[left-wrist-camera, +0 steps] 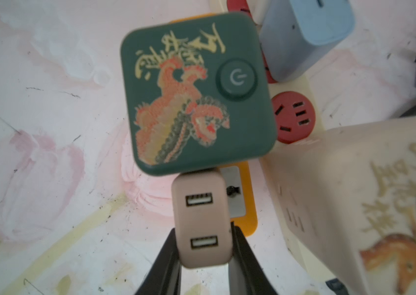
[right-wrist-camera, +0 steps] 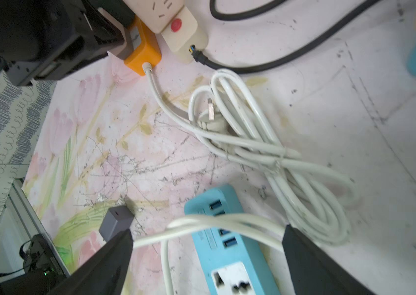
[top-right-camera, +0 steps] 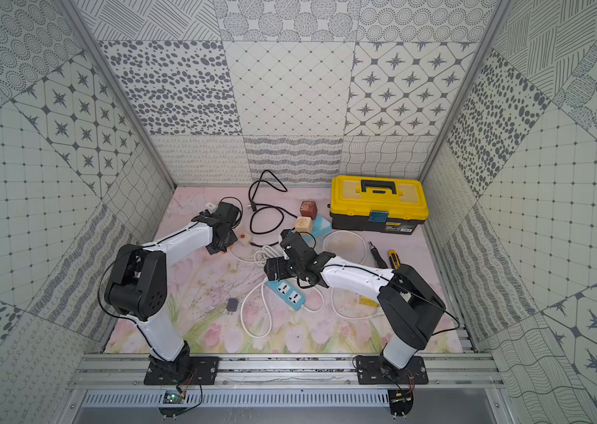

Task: Pull the plug off the socket
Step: Remove the plug from the socket.

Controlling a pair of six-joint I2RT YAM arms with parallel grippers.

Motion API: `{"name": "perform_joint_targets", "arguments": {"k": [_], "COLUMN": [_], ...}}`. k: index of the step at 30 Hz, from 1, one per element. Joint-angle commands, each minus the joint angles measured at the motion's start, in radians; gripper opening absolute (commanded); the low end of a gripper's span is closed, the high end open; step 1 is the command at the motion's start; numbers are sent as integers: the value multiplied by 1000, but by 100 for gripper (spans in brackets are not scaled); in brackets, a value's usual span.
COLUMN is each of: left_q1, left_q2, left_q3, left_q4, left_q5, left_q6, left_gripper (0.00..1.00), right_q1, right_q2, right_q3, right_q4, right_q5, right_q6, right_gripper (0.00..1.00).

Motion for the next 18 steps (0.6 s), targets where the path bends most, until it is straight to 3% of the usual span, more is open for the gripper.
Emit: {"name": "perform_joint_targets", "arguments": {"k": [1,4,10,13,18], "left_q1": [15,15,22,30,31], "left_q2": [-8,-29,-91,-131,-165], "left_q3": [-14,-46,-123,-135,-147], "left_q4": [-105,-151,-212,-238,-290], "left_q5": [74,133,210,260,288], "left_q6": [29,40,54,73,113], "left_gripper": [19,17,16,16,16], "right_q1": [22,35,35,35,28], "right_q2": [92,186,376,447,533], "right_q3": [111,195,320,349,387], "right_q4": [151,220,377,449,508], "right_q5": [-70,-106,-197,-183,-149], "right_q6": [-14,17,175,259,339], "right_gripper": [96,94,77,62,53]}}
